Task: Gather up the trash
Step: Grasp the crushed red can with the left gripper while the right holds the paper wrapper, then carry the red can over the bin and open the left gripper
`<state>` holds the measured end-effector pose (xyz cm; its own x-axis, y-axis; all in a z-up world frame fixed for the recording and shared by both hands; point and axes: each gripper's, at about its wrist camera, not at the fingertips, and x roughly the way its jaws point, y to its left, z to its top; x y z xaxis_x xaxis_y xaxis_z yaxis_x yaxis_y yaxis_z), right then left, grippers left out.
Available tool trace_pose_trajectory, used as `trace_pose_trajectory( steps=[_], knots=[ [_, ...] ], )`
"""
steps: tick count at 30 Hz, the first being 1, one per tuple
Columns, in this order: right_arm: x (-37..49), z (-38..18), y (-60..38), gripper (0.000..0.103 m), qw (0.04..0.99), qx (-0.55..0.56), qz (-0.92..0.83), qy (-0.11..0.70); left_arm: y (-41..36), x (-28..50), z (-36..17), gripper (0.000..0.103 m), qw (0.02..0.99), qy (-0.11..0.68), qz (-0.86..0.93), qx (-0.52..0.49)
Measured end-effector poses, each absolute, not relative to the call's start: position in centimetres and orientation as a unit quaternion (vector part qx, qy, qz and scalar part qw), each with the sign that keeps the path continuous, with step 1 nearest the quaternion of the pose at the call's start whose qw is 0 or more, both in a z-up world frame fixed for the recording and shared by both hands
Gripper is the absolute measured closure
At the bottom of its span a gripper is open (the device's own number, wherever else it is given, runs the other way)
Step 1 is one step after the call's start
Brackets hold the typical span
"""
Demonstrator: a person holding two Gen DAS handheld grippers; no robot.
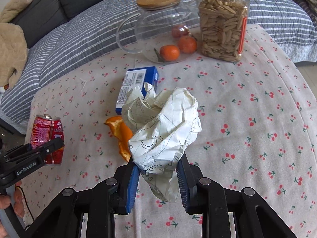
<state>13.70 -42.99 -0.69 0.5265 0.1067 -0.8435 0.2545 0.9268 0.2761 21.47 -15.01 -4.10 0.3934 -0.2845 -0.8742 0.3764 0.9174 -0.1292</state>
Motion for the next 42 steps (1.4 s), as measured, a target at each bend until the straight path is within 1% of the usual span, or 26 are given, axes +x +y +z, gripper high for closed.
trace_pose_trajectory(
  steps=[6, 11, 21, 30, 39, 41, 42],
  knots=[
    [14.1, -0.7, -39.0, 0.072, 0.856, 0.165, -0.024, 0.489, -9.6, 19.8, -3.9, 0.062, 0.844, 0.503, -0.184, 0.016],
    [14.3, -1.6, -34.7, 0.072, 0.858, 0.134, -0.012, 0.495, -4.4, 19.6, -4.3, 0.062, 0.843, 0.514, -0.157, -0.036],
    [15.7, -2.7, -26.1, 0.072, 0.858, 0.101, 0.040, 0.502, 5.5, 19.7, -3.3, 0.062, 0.860, 0.501, -0.074, -0.058],
    [17.4, -3.4, -19.9, 0.072, 0.852, 0.085, 0.080, 0.510, 13.6, 20.5, -5.5, 0.062, 0.853, 0.516, 0.001, -0.081],
    [18.2, -4.0, -14.7, 0.072, 0.846, 0.072, 0.113, 0.516, 18.7, 21.4, -8.2, 0.061, 0.843, 0.528, 0.042, -0.092],
    [18.3, -4.1, -13.6, 0.072, 0.845, 0.068, 0.120, 0.517, 19.4, 21.5, -8.4, 0.059, 0.844, 0.526, 0.047, -0.095],
    [18.4, -4.2, -13.0, 0.072, 0.845, 0.066, 0.123, 0.517, 19.8, 21.6, -8.5, 0.056, 0.842, 0.529, 0.050, -0.098]
  ],
)
